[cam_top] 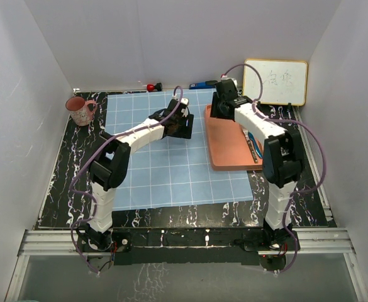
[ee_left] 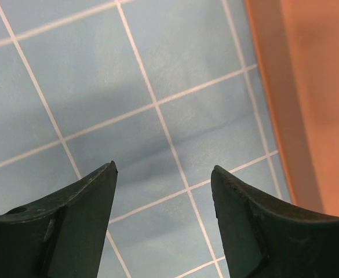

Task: Set the dinner table for one person
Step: Place the plate on the napkin, then pick up the plate from the napkin.

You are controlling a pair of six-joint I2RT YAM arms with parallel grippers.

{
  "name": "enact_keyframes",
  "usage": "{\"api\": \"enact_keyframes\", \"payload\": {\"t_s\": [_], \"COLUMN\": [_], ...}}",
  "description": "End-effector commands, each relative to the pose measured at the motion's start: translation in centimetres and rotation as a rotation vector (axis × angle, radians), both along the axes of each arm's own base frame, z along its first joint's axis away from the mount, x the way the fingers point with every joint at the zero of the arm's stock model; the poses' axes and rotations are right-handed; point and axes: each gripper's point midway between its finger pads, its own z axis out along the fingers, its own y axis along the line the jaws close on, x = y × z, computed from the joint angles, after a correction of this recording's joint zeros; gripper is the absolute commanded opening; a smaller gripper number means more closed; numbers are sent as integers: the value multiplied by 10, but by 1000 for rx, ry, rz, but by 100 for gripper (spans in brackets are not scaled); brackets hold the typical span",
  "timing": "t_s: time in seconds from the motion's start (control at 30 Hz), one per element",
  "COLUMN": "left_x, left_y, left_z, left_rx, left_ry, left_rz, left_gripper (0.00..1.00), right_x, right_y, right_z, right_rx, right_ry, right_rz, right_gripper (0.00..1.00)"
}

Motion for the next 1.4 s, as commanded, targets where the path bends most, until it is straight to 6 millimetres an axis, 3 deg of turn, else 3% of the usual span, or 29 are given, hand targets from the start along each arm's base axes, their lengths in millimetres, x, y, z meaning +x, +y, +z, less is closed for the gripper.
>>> {"api": "enact_keyframes", "payload": {"t_s": [0.0, 0.07, 0.23, 0.43, 0.57, 0.73, 1.1, 1.37], "left_x": [21, 22, 18, 13, 12, 10, 8, 9], "left_y": [-14, -19, -27, -32, -47, -75, -114, -115], "left_z": [57, 57, 51, 47, 50, 49, 25, 12], "left_rx": [-91, -107, -143, -192, -287, -359, -342, -276], "left_ry": [-98, -93, -67, -34, 6, 45, 55, 26], "left_rz": [-37, -47, -62, -45, -17, -7, 49, 89], "left_gripper": [65, 65, 65, 65, 65, 65, 68, 70], "right_x": [9, 0, -17, -25, -25, -25, -28, -29], "right_y": [-22, -31, -66, -130, -168, -196, -198, -200], "right_z": [106, 102, 56, 13, 3, 4, -15, -20], "right_rx": [21, -11, -126, -213, -203, -196, -166, -164], "right_ry": [-267, -257, -135, -14, 29, 36, 63, 62], "right_rz": [-122, -135, -213, -331, -389, -426, -396, -376], "right_gripper": [38, 39, 45, 46, 46, 48, 48, 49]}}
